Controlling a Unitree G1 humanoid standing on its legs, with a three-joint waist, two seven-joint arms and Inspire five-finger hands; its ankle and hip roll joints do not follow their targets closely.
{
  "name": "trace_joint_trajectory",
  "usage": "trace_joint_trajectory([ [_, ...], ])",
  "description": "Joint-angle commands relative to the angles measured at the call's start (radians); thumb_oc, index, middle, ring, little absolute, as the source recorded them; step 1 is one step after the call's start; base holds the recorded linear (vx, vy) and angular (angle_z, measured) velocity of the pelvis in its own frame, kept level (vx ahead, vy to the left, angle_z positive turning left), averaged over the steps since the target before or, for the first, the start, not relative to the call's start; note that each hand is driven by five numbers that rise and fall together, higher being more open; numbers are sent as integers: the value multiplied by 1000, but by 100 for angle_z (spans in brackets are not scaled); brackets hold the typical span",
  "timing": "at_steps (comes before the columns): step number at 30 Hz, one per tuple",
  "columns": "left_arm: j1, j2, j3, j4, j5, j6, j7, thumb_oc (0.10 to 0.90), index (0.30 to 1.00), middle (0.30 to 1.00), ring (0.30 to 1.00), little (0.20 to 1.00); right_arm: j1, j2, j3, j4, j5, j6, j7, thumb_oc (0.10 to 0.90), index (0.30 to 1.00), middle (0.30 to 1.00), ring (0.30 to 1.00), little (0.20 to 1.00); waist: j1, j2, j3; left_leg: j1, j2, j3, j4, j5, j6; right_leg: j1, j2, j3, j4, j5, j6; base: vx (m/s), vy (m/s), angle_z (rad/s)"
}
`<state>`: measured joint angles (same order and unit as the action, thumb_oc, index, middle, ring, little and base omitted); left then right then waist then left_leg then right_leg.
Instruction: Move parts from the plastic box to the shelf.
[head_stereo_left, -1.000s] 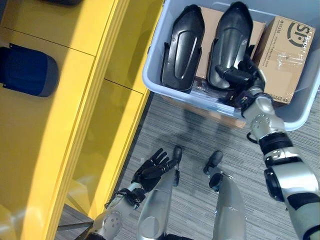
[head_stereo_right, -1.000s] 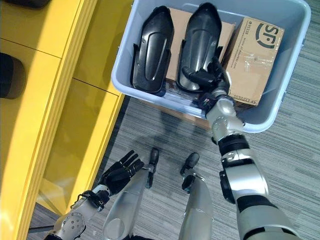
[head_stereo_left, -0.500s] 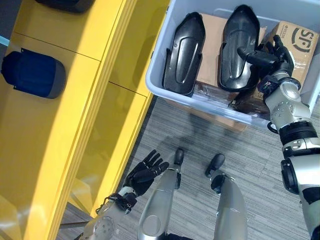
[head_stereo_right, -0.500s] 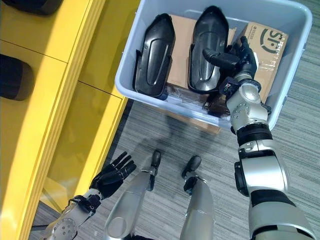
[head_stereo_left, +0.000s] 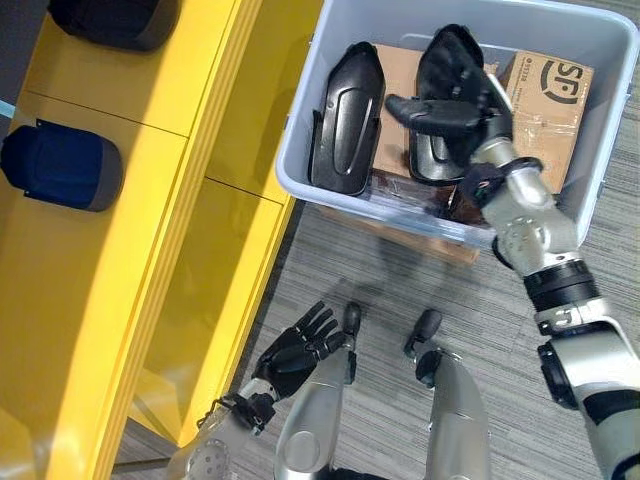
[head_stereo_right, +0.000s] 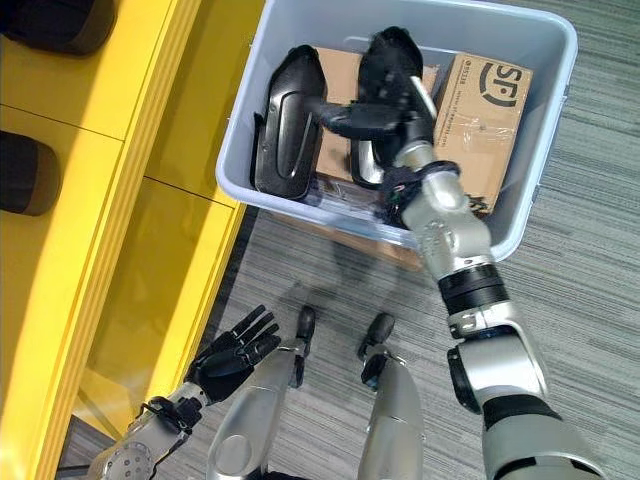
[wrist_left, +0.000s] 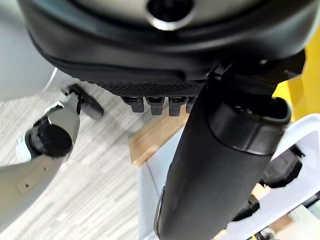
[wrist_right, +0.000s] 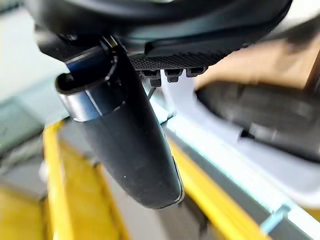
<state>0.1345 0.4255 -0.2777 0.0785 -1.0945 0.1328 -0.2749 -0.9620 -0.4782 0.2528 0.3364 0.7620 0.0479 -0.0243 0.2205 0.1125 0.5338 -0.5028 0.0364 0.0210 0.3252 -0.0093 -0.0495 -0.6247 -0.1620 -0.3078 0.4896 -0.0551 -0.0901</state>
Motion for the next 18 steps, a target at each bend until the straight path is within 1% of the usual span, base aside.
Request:
trace_joint_trajectory([
  [1, 70, 23, -27, -110, -12, -51, -53, 900, 1000, 1000, 1000, 1000, -52, -62, -17, -224, -202, -144, -31, 900, 1000, 1000, 1000, 1000, -17, 43, -14, 46, 48, 8, -109, 91, -2, 96, 32, 64, 104, -145, 86, 0, 0, 0],
  [2, 70, 23, -26, -110, -12, -52, -55, 900, 1000, 1000, 1000, 1000, -47, -62, -17, -228, -221, -148, -33, 900, 1000, 1000, 1000, 1000, -19, 42, -14, 46, 48, 8, -109, 90, -2, 97, 32, 65, 102, -144, 86, -43, 29, 0],
  [3, 70, 16, -23, -118, -10, -60, -49, 900, 1000, 1000, 1000, 1000, -12, -72, -21, -285, -368, -152, -69, 900, 1000, 1000, 1000, 1000, -30, 35, -14, 50, 48, 11, -113, 83, 2, 100, 37, 74, 89, -137, 89, -34, 39, -1],
  [4, 71, 13, -20, -126, -16, -65, -38, 900, 1000, 1000, 1000, 1000, 22, -86, -29, -315, -482, -167, -87, 900, 1000, 1000, 1000, 1000, -40, 30, -14, 54, 49, 13, -116, 78, 5, 103, 41, 83, 76, -130, 91, -40, 49, -2],
  [6, 68, 5, -15, -126, -22, -73, -21, 900, 1000, 1000, 1000, 1000, 69, -102, -39, -344, -658, -174, -133, 900, 1000, 1000, 1000, 1000, -53, 21, -14, 57, 50, 16, -120, 73, 7, 106, 47, 94, 61, -121, 96, -28, 37, -5],
  [7, 61, -1, -7, -131, -25, -76, -4, 900, 1000, 1000, 1000, 1000, 111, -125, -46, -358, -785, -178, -160, 900, 1000, 1000, 1000, 1000, -66, 12, -14, 58, 52, 18, -123, 72, 9, 108, 50, 102, 48, -114, 98, -30, 33, -8],
  [8, 57, -4, -4, -131, -28, -78, 3, 900, 1000, 1000, 1000, 1000, 134, -139, -47, -365, -869, -179, -165, 900, 1000, 1000, 1000, 1000, -73, 8, -14, 58, 54, 20, -125, 72, 10, 109, 52, 107, 39, -110, 100, -41, 33, -10],
  [9, 51, -9, -1, -129, -27, -82, 8, 900, 1000, 1000, 1000, 1000, 168, -159, -48, -370, -945, -187, -180, 900, 1000, 1000, 1000, 1000, -82, 3, -14, 57, 56, 23, -128, 72, 10, 109, 55, 113, 29, -105, 103, -47, 25, -10],
  [11, 42, -15, 4, -123, -19, -88, 15, 900, 1000, 1000, 1000, 1000, 213, -198, -42, -366, -1028, -181, -191, 900, 1000, 1000, 1000, 1000, -95, -6, -14, 56, 60, 27, -135, 75, 11, 109, 60, 122, 13, -96, 106, -56, 15, -17],
  [12, 38, -14, 5, -114, -21, -98, 16, 900, 1000, 1000, 1000, 1000, 226, -222, -33, -351, -1088, -193, -213, 900, 1000, 1000, 1000, 1000, -100, -9, -14, 54, 60, 27, -137, 76, 12, 107, 61, 125, 6, -92, 108, -60, 4, -21],
  [13, 35, -13, 6, -106, -24, -105, 15, 900, 1000, 1000, 1000, 1000, 232, -237, -27, -342, -1155, -177, -209, 900, 1000, 1000, 1000, 1000, -102, -11, -14, 53, 60, 28, -138, 77, 11, 107, 62, 126, 2, -90, 109, -66, 1, -17],
  [14, 28, -14, 10, -99, -24, -108, 16, 900, 1000, 1000, 1000, 1000, 240, -269, -4, -322, -1176, -167, -228, 900, 1000, 1000, 1000, 1000, -105, -14, -14, 48, 61, 29, -139, 78, 12, 103, 63, 128, -3, -86, 110, -50, 2, -14],
  [15, 26, -15, 11, -98, -23, -108, 16, 900, 1000, 1000, 1000, 1000, 241, -275, 1, -318, -1172, -165, -230, 900, 1000, 1000, 1000, 1000, -106, -15, -14, 47, 61, 29, -139, 78, 12, 102, 63, 128, -5, -85, 110, -44, -3, -10],
  [16, 22, -14, 13, -97, -18, -107, 19, 900, 1000, 1000, 1000, 1000, 247, -289, 11, -305, -1139, -164, -233, 900, 1000, 1000, 1000, 1000, -108, -17, -14, 44, 62, 30, -140, 78, 12, 100, 63, 129, -7, -83, 111, -37, -15, -9],
  [17, 17, -11, 15, -95, -15, -109, 22, 900, 1000, 1000, 1000, 1000, 260, -301, 14, -307, -1081, -129, -223, 900, 1000, 1000, 1000, 1000, -111, -21, -14, 40, 64, 30, -140, 81, 11, 97, 63, 128, -8, -80, 112, -44, -29, -9],
  [18, 13, -6, 20, -105, -16, -103, 32, 900, 1000, 1000, 1000, 1000, 270, -306, 13, -300, -1081, -117, -226, 900, 1000, 1000, 1000, 1000, -112, -23, -14, 38, 63, 28, -142, 81, 11, 97, 62, 128, -14, -78, 113, -42, -39, -8],
])
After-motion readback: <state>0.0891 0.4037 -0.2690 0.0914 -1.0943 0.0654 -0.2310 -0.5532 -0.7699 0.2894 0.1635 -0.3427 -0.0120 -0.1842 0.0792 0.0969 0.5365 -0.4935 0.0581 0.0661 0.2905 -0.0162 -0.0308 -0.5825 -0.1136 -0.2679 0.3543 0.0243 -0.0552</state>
